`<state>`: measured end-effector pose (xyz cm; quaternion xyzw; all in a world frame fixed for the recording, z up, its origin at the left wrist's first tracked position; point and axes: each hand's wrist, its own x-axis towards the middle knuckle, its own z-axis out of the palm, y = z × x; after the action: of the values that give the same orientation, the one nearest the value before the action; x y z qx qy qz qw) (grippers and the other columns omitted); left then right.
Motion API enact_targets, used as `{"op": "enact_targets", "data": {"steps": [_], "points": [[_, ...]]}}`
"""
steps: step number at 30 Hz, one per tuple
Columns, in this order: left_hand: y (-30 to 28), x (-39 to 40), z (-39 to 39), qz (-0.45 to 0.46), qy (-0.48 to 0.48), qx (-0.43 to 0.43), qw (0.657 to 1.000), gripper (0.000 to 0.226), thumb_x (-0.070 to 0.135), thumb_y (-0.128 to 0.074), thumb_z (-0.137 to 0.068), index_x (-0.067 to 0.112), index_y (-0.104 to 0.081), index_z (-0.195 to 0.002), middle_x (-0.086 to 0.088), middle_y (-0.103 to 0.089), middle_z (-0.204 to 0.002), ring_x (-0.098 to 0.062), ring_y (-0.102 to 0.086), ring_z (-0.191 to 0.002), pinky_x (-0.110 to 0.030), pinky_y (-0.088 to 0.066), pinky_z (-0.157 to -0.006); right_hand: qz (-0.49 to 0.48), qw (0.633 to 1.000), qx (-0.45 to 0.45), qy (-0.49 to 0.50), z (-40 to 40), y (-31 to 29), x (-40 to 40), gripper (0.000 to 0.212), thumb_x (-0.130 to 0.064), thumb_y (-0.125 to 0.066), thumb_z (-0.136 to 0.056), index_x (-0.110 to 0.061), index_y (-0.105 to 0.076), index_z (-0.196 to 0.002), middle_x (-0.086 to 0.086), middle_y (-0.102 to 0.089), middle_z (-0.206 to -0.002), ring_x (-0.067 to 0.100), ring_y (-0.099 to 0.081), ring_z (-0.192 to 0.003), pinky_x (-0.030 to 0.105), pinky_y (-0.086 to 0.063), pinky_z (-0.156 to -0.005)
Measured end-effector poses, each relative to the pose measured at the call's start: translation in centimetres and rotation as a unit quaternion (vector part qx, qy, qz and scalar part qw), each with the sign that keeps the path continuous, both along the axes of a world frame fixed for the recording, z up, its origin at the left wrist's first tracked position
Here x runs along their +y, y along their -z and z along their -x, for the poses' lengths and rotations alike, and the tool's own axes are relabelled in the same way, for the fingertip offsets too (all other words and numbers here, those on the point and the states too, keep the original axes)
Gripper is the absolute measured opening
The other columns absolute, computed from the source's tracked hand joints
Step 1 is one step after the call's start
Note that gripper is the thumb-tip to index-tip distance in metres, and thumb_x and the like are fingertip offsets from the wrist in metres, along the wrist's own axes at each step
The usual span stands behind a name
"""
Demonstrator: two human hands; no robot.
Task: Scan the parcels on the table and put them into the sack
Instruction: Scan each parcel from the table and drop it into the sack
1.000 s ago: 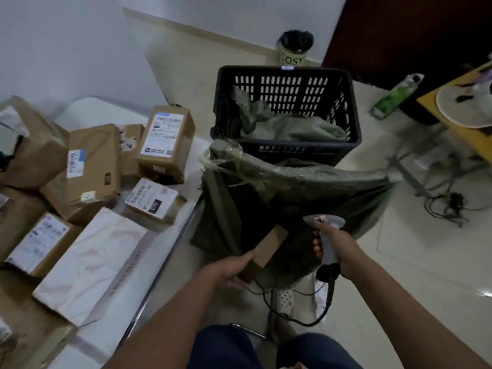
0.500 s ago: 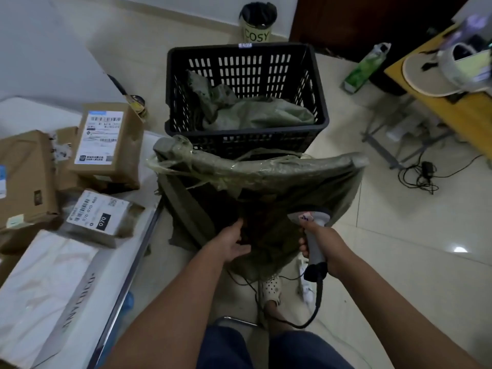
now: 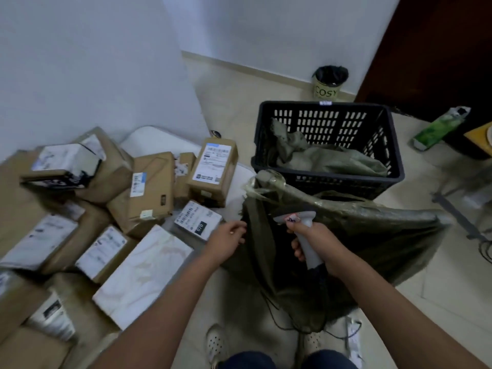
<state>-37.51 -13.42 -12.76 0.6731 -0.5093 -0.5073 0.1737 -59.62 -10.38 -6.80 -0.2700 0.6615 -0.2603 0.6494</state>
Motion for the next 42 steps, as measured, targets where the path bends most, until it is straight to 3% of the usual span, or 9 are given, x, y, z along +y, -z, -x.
{"op": "enact_targets", "data": {"steps": [5, 10, 15, 19, 22, 26, 32, 35, 42], "points": [[-3.5, -0.5, -6.1, 0.157, -0.008, -0.141, 0.977, 0.026, 0.013, -0.053, -0.097, 0.020, -0.067, -0.117, 0.009, -0.062, -0.112, -0.013, -0.059, -0.106, -0.028, -0.045, -0.092, 0.031, 0.997, 0.015, -0.075, -5.8, -2.2, -2.1, 0.028, -0.033, -0.066, -0.092, -0.005, -0.066, -0.095, 0.008, -0.062, -0.062, 0.019, -0.059, -0.051, 0.027, -0.047, -0.048], [-3.3, -2.4, -12.8, 0.163, -0.149, -0.282, 0.934, 0.059, 0.030, -0.069, -0.086, 0.019, -0.047, -0.140, -0.011, -0.038, -0.144, -0.033, -0.040, -0.131, -0.047, -0.036, -0.107, 0.047, 0.993, 0.025, -0.105, -10.3, -3.8, -3.4, 0.028, -0.031, -0.065, -0.093, -0.003, -0.065, -0.094, 0.009, -0.061, -0.060, 0.018, -0.057, -0.048, 0.026, -0.047, -0.047], [-3.3, -4.3, -17.7, 0.014, -0.365, -0.102, 0.925, 0.089, 0.036, -0.077, -0.082, 0.012, -0.025, -0.151, -0.016, -0.025, -0.151, -0.038, -0.039, -0.132, -0.046, -0.042, -0.106, 0.060, 0.992, 0.020, -0.108, -12.8, -4.9, -3.5, 0.025, -0.029, -0.065, -0.092, -0.004, -0.064, -0.091, 0.009, -0.061, -0.061, 0.018, -0.057, -0.047, 0.025, -0.047, -0.045], [-3.4, -5.1, -18.9, -0.079, -0.436, 0.159, 0.882, 0.042, 0.023, -0.064, -0.095, 0.014, -0.047, -0.133, -0.011, -0.051, -0.124, -0.025, -0.059, -0.084, -0.034, -0.052, -0.071, 0.060, 0.992, 0.025, -0.112, -14.1, -5.4, -3.2, 0.024, -0.026, -0.063, -0.093, -0.002, -0.061, -0.092, 0.011, -0.060, -0.064, 0.017, -0.056, -0.045, 0.022, -0.046, -0.042], [-3.2, -5.5, -19.3, -0.086, -0.461, 0.252, 0.846, 0.037, 0.005, -0.053, -0.099, 0.001, -0.048, -0.136, -0.020, -0.055, -0.120, -0.028, -0.060, -0.085, -0.035, -0.051, -0.077, 0.055, 0.992, 0.029, -0.110, -14.7, -5.4, -2.9, 0.023, -0.025, -0.063, -0.093, -0.002, -0.061, -0.093, 0.011, -0.059, -0.064, 0.017, -0.056, -0.045, 0.022, -0.046, -0.042], [-3.0, -5.6, -20.1, -0.056, -0.487, 0.271, 0.828, 0.040, 0.001, -0.055, -0.097, 0.002, -0.048, -0.137, -0.017, -0.054, -0.139, -0.030, -0.053, -0.125, -0.028, -0.051, -0.080, 0.051, 0.992, 0.036, -0.107, -15.4, -5.2, -2.7, 0.027, -0.027, -0.064, -0.093, 0.000, -0.061, -0.099, 0.010, -0.060, -0.064, 0.016, -0.057, -0.046, 0.022, -0.046, -0.043], [-3.2, -3.5, -22.7, -0.013, -0.486, 0.290, 0.824, 0.021, 0.007, -0.064, -0.093, 0.007, -0.056, -0.112, -0.013, -0.062, -0.128, -0.021, -0.058, -0.109, -0.024, -0.050, -0.080, 0.066, 0.992, 0.031, -0.099, -16.4, -5.2, -2.6, 0.028, -0.027, -0.065, -0.093, 0.000, -0.063, -0.099, 0.011, -0.061, -0.064, 0.018, -0.057, -0.047, 0.024, -0.047, -0.045], [-4.0, -0.9, -24.3, 0.037, -0.467, 0.274, 0.840, 0.040, 0.007, -0.069, -0.089, 0.005, -0.056, -0.127, -0.012, -0.066, -0.124, -0.022, -0.063, -0.108, -0.029, -0.052, -0.082, 0.080, 0.990, 0.019, -0.111, -17.3, -5.5, -2.6, 0.028, -0.029, -0.066, -0.092, -0.002, -0.061, -0.099, 0.011, -0.062, -0.064, 0.019, -0.058, -0.050, 0.027, -0.047, -0.048], [-6.0, 5.2, -26.6, 0.123, -0.402, 0.220, 0.880, 0.039, 0.014, -0.074, -0.087, 0.016, -0.062, -0.124, -0.001, -0.072, -0.113, -0.019, -0.067, -0.107, -0.035, -0.051, -0.094, 0.115, 0.979, -0.007, -0.167, -20.1, -7.6, -2.7, 0.028, -0.030, -0.066, -0.091, -0.002, -0.062, -0.097, 0.011, -0.062, -0.064, 0.021, -0.057, -0.052, 0.029, -0.048, -0.049]]}}
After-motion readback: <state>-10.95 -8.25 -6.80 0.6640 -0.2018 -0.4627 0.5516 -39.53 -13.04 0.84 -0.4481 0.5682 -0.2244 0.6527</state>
